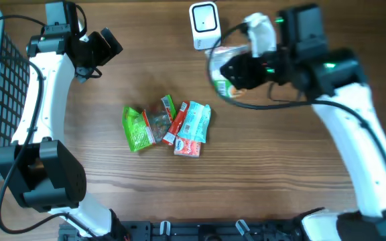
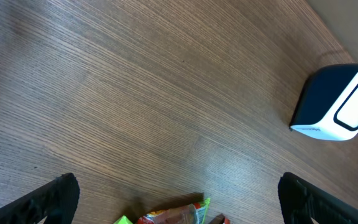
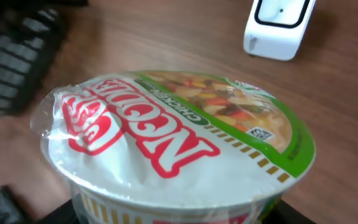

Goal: Scan the item barcode
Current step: 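Lift the noodle cup and hold it over the barcode scanner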

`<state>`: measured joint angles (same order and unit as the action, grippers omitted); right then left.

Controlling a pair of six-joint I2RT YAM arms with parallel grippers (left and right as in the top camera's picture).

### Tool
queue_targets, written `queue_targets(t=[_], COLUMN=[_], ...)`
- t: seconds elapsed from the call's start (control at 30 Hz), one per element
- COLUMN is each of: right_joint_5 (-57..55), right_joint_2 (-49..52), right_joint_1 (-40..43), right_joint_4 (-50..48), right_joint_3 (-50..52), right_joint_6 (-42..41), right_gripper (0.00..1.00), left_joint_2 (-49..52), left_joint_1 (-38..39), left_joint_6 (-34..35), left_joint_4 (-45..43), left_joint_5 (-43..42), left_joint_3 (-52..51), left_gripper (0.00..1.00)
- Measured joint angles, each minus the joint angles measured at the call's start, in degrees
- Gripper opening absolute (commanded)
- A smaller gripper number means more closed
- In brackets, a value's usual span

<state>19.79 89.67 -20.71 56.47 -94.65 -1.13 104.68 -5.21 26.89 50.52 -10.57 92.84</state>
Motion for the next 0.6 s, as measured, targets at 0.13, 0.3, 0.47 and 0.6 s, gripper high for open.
queue_targets(t=[0.13,0.3,0.47,0.6], right_joint_5=[-18.14,-37.22,-48.3,-51.25], right_joint_2=[6.43,11.67,12.7,16.55], right_joint_1=[-9.44,-14.67,-14.67,-14.58], right_joint_4=[-6.01,-13.55,-25.9,-38.49], right_joint_3=[0.0,0.0,-0.66,-2.27], right_joint_6=[2.4,8.35,17.49,22.93], right_gripper=[0.62,0.64,0.64,0.63], left_joint_2=[0.0,0.0,0.0,0.0], left_joint_1=[0.0,0.0,0.0,0.0], left_joint_6=[0.0,0.0,0.0,0.0], left_joint_4=[0.0,0.02,-0.02,-0.02], left_joint_5=[-0.02,-0.02,-0.02,0.0], left_joint_3=[0.0,0.0,0.0,0.0], left_gripper=[1.0,1.0,0.99,1.0])
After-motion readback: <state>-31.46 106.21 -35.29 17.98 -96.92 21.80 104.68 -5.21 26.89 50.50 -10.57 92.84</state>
